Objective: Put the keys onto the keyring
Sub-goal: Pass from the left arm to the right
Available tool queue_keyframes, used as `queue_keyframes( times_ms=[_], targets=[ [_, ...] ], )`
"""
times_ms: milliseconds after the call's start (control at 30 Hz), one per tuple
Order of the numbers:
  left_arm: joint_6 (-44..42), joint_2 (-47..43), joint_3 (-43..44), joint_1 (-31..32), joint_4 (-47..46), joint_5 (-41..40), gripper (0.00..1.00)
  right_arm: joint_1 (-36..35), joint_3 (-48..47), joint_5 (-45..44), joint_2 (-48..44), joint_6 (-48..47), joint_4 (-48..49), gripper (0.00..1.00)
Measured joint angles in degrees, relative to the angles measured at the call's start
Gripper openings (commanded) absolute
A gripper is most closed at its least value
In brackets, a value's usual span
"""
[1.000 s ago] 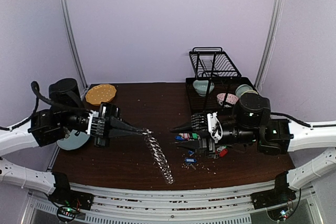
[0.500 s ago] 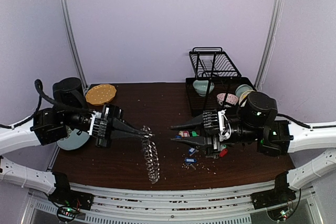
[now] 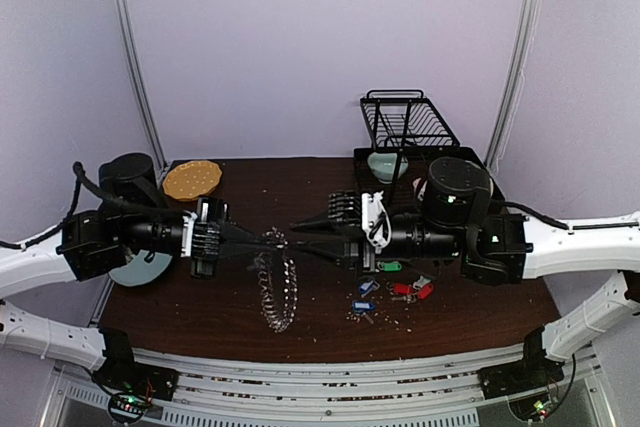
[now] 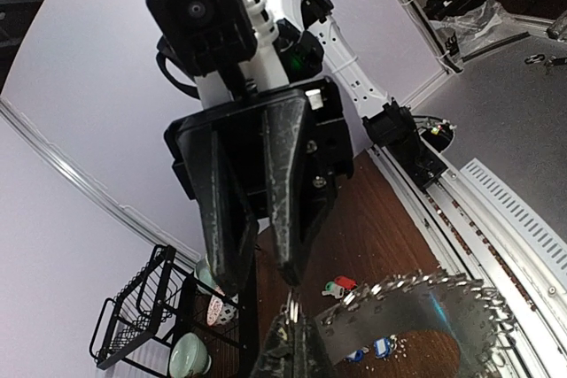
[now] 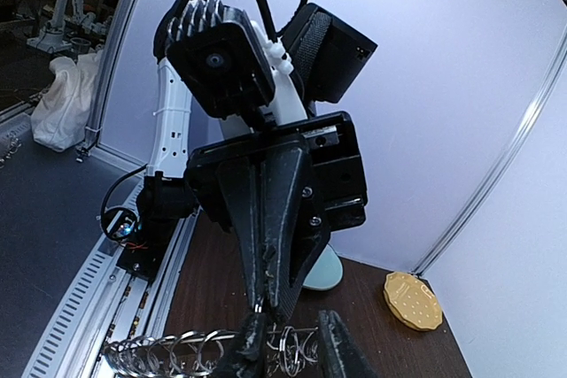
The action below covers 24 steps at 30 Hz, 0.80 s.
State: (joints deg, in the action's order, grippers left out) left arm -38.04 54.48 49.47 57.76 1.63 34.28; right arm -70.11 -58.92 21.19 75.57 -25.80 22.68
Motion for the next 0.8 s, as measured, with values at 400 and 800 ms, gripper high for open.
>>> queue_keyframes(
  times_ms=[400,800],
  targets=[
    [0.0,-1.3,-2.1,0.0,-0.2,-4.9,0.0,-0.5,-1.8,-2.1,2.1,-4.8,-4.7,0.12],
    [0.2,-1.3,-2.3,0.0,-0.4,-4.7,0.0,-0.6,-1.9,-6.6,3.7,-6.1,-5.8,0.14]
  ],
)
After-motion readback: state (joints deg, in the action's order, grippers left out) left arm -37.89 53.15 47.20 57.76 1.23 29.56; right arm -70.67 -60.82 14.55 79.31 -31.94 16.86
